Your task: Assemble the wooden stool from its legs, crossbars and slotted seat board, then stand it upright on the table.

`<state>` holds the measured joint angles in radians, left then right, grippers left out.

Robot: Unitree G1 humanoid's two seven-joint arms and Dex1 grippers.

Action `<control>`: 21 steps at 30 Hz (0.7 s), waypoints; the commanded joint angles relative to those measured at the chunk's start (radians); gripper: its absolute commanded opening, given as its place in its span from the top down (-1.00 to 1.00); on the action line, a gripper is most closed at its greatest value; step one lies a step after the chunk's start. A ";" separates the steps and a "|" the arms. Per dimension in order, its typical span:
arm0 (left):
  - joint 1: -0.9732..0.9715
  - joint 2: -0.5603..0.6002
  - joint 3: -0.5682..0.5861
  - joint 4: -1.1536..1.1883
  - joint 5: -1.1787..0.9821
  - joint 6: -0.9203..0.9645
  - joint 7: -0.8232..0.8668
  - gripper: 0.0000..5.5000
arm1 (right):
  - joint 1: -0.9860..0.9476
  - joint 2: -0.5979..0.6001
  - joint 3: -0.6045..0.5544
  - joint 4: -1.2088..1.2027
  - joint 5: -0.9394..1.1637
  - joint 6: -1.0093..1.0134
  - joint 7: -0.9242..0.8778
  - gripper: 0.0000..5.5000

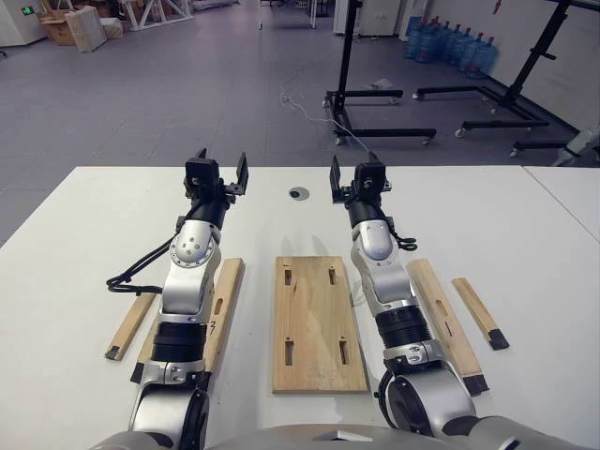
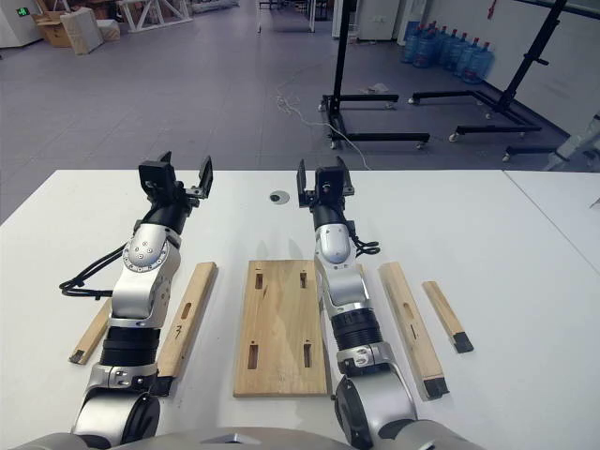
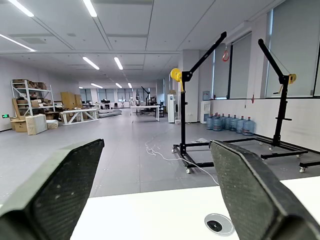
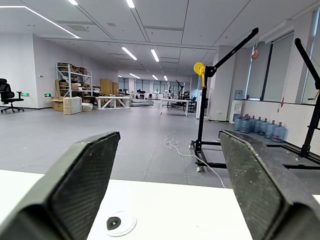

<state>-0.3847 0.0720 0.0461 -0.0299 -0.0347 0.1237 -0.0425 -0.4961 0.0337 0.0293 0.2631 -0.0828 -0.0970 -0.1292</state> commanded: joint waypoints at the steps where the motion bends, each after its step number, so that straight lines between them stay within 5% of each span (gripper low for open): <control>1: 0.013 -0.021 -0.016 0.040 0.018 -0.008 0.022 -0.41 | 0.003 -0.020 -0.008 0.002 -0.010 -0.008 0.006 -0.33; 21: 0.034 -0.067 -0.073 0.048 0.106 -0.092 0.095 -0.41 | 0.054 -0.087 -0.033 -0.020 0.034 0.041 0.110 -0.33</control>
<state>-0.3546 0.0084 -0.0319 0.0174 0.0839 0.0253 0.0572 -0.4495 -0.0613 -0.0049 0.2615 -0.0600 -0.0754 -0.0276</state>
